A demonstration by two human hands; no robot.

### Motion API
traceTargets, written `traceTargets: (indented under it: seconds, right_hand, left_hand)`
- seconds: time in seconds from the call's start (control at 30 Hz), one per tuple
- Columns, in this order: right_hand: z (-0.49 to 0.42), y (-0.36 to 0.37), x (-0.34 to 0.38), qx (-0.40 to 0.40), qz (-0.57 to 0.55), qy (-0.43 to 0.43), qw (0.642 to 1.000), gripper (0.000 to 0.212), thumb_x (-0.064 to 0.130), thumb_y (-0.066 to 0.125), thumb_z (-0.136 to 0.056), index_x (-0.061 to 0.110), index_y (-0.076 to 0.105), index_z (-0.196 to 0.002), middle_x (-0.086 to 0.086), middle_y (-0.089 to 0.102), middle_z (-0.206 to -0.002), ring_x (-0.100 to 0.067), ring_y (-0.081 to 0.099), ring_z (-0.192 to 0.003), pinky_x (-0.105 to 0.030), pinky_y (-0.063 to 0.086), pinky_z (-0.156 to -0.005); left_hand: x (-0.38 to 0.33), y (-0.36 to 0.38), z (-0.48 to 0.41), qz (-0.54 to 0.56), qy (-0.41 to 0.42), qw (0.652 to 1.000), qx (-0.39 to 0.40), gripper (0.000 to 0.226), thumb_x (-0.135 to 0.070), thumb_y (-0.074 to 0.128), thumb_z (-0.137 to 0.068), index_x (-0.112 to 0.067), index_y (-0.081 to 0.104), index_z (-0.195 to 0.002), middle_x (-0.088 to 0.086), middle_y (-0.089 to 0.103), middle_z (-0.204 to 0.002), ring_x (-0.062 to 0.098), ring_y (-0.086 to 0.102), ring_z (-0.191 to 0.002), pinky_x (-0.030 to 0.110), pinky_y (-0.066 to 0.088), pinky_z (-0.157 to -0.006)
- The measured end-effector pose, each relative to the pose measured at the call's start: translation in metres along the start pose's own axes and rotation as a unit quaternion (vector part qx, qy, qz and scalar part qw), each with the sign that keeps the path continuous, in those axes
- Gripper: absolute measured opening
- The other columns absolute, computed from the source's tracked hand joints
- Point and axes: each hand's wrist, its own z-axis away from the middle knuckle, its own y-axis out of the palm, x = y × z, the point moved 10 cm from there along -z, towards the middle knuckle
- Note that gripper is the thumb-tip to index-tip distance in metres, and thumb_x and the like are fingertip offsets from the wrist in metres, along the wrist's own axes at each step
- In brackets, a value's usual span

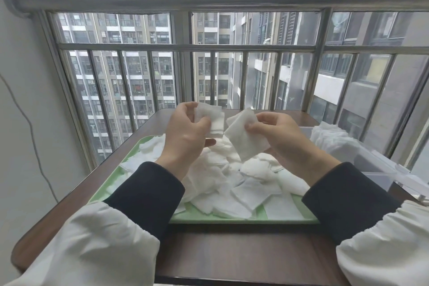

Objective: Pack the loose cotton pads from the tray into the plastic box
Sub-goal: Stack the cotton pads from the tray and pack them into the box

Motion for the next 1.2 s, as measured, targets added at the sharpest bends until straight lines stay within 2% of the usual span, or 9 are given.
traceTargets:
  seconds: [0.13,0.27,0.43,0.5,0.63,0.8,0.93,1.07,1.2]
  right_hand:
    - [0.003,0.007,0.003,0.025,-0.071,0.007,0.997,0.030,0.015,0.068,-0.093,-0.008,0.065,-0.112,-0.016,0.070,-0.100,-0.024,0.067,-0.085,-0.035,0.057,-0.070]
    - [0.005,0.007,0.005,0.019,-0.073,0.002,0.997,0.040,0.020,0.069,-0.092,-0.012,0.062,-0.113,-0.015,0.069,-0.096,-0.022,0.067,-0.081,-0.033,0.058,-0.064]
    - [0.003,0.000,0.002,-0.011,-0.058,0.005,0.998,0.040,0.024,0.072,-0.091,-0.011,0.064,-0.110,-0.013,0.071,-0.091,-0.025,0.067,-0.081,-0.048,0.056,-0.082]
    - [0.002,-0.001,0.000,-0.015,-0.049,0.011,0.999,0.036,0.026,0.073,-0.090,-0.007,0.068,-0.104,-0.012,0.072,-0.087,-0.025,0.068,-0.079,-0.050,0.055,-0.083]
    - [0.001,-0.001,-0.004,-0.011,-0.046,0.023,0.999,0.023,0.028,0.074,-0.089,0.005,0.071,-0.090,-0.011,0.073,-0.084,-0.023,0.067,-0.074,-0.039,0.055,-0.069]
    - [0.002,-0.002,-0.008,-0.007,-0.029,0.038,0.999,0.016,0.023,0.075,-0.088,0.008,0.070,-0.085,-0.007,0.072,-0.075,-0.017,0.064,-0.062,-0.025,0.049,-0.049]
    - [0.002,0.000,-0.008,0.002,-0.044,0.040,0.998,0.015,0.023,0.073,-0.089,0.010,0.070,-0.084,-0.006,0.069,-0.075,-0.016,0.061,-0.062,-0.024,0.048,-0.049]
    - [0.001,0.005,-0.004,0.028,-0.067,0.019,0.997,0.022,0.028,0.072,-0.091,0.007,0.071,-0.095,-0.003,0.069,-0.077,-0.013,0.062,-0.062,-0.023,0.048,-0.049]
    - [0.002,0.006,-0.002,0.035,-0.060,0.007,0.998,0.021,0.030,0.070,-0.091,0.010,0.072,-0.097,-0.001,0.071,-0.081,-0.012,0.064,-0.066,-0.024,0.048,-0.052]
  left_hand:
    - [-0.014,0.009,0.006,-0.051,0.056,0.996,0.039,0.024,0.000,0.052,-0.098,-0.023,0.057,-0.106,0.011,0.059,-0.098,0.006,0.068,-0.059,0.027,0.058,-0.054]
    - [-0.018,0.023,0.010,-0.083,0.065,0.991,0.083,0.038,0.004,0.048,-0.089,-0.017,0.069,-0.066,0.008,0.062,-0.084,0.011,0.065,-0.068,0.025,0.057,-0.056]
    - [-0.026,0.031,0.014,-0.103,0.112,0.982,0.112,0.006,-0.028,0.076,-0.081,-0.022,0.076,-0.084,-0.010,0.074,-0.081,0.013,0.071,-0.079,0.029,0.059,-0.064]
    - [-0.032,0.037,0.019,-0.183,0.173,0.960,0.125,0.029,-0.034,0.088,-0.076,-0.022,0.072,-0.097,-0.009,0.073,-0.095,0.012,0.068,-0.092,0.031,0.056,-0.082]
    - [-0.043,0.042,0.026,-0.209,0.235,0.941,0.129,0.042,-0.025,0.090,-0.074,-0.019,0.067,-0.108,-0.006,0.065,-0.111,0.014,0.063,-0.106,0.037,0.057,-0.086]
    - [-0.053,0.043,0.032,-0.277,0.317,0.899,0.117,0.036,-0.021,0.090,-0.074,-0.022,0.069,-0.103,-0.007,0.063,-0.108,0.003,0.058,-0.098,0.017,0.047,-0.083]
    - [-0.049,0.040,0.028,-0.260,0.286,0.917,0.101,0.017,-0.028,0.085,-0.080,-0.021,0.073,-0.090,-0.012,0.065,-0.094,-0.005,0.056,-0.081,0.013,0.039,-0.074]
    - [-0.039,0.029,0.016,-0.193,0.205,0.955,0.087,0.008,-0.031,0.081,-0.084,-0.025,0.077,-0.084,-0.011,0.074,-0.084,0.013,0.069,-0.081,0.035,0.056,-0.079]
    - [-0.025,0.023,0.009,-0.111,0.121,0.983,0.087,0.011,-0.037,0.081,-0.083,-0.027,0.078,-0.083,-0.008,0.076,-0.085,0.013,0.072,-0.087,0.047,0.058,-0.090]
